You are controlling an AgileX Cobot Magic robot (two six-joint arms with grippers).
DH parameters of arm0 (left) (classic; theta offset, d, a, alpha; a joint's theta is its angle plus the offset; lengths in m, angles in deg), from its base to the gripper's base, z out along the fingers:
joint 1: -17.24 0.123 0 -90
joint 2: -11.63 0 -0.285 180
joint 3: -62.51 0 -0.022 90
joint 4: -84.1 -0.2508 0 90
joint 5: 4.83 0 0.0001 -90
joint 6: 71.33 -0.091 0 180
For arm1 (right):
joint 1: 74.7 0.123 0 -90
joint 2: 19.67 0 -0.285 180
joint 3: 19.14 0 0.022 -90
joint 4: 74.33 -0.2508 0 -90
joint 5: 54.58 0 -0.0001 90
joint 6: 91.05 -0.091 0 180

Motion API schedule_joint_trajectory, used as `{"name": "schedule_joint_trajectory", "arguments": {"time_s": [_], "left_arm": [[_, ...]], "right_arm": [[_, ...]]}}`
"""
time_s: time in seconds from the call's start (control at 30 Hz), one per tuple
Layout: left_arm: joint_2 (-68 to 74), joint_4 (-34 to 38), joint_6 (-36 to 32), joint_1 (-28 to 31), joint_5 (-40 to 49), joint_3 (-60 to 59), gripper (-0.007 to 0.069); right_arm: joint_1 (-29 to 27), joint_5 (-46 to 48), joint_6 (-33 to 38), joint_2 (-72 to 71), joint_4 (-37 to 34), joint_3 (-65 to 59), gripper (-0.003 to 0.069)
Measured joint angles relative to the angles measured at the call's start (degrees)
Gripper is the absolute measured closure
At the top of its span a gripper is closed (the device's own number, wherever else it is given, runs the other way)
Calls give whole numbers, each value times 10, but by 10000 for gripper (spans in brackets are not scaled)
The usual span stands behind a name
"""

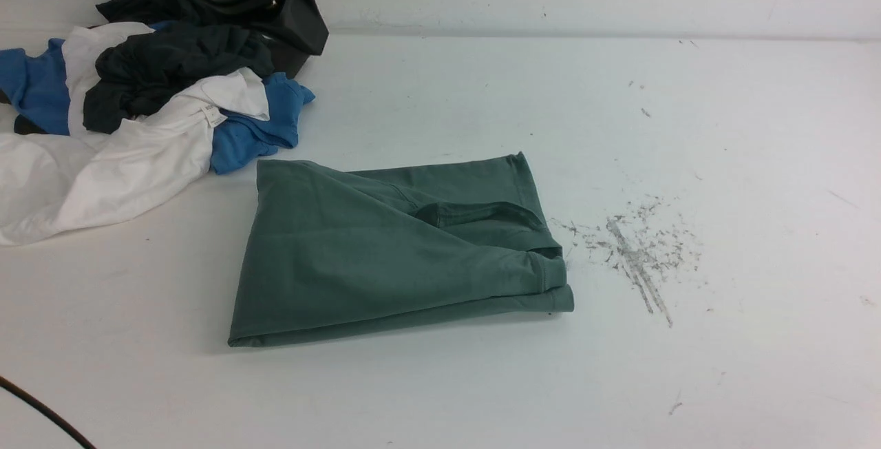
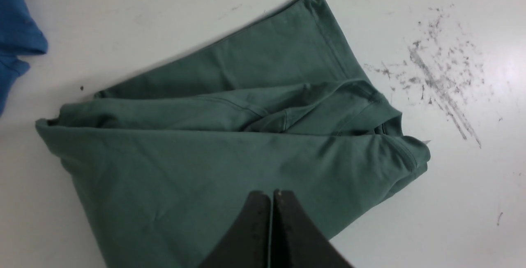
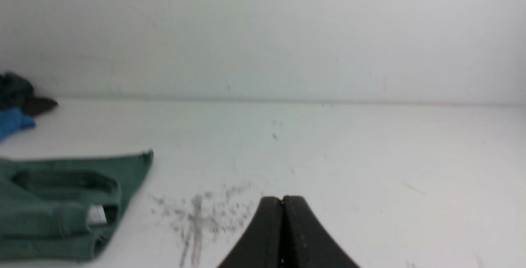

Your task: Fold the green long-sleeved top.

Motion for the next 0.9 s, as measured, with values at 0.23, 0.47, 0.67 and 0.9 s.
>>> {"name": "schedule_joint_trajectory", "arguments": {"time_s": [0.23, 0.47, 0.67, 0.9], "left_arm": [[-81, -29, -2, 0, 0, -128, 629], [-274, -49, 1, 0, 0, -282, 629], [-434, -56, 0, 0, 0, -393, 629], [-575, -24, 0, 0, -39, -554, 629]], "right_arm": [[31, 74, 1, 0, 91, -13, 668], [53, 80, 2, 0, 98, -12, 668], [53, 80, 2, 0, 98, -12, 668], [53, 80, -8, 0, 98, -12, 668]]}}
